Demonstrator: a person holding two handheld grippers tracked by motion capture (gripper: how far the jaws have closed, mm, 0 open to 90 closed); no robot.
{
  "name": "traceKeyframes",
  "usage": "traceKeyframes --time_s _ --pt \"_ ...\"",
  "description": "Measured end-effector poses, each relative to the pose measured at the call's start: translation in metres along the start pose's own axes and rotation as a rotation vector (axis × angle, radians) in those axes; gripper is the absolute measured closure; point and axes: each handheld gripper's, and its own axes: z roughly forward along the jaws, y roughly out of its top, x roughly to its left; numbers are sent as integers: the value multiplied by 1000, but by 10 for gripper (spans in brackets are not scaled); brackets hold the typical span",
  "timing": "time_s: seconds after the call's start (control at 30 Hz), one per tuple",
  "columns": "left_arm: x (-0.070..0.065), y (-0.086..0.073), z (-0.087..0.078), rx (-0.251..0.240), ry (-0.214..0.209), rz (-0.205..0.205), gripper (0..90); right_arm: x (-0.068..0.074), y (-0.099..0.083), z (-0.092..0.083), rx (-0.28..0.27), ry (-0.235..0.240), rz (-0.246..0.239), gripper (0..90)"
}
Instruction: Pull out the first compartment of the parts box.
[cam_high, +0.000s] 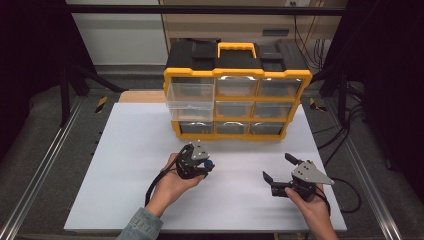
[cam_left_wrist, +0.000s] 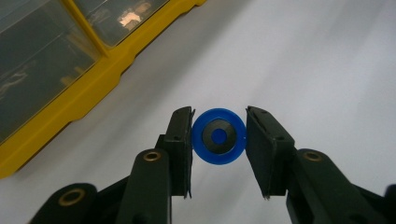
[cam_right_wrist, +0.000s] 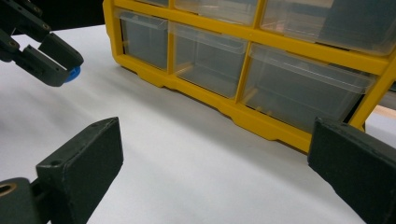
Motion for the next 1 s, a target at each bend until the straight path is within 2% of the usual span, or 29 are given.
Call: traceKeyframes --time_s 0.17,0.57,1.0 --pt "5 0 -8 -29 17 -16 619 0 0 0 -2 0 -2 39" --pt "8 -9 -29 -56 51 -38 619 0 2 -2 -11 -3 1 39" --pt "26 -14 -50 -92 93 -69 620 -4 2 -5 -26 -10 22 39"
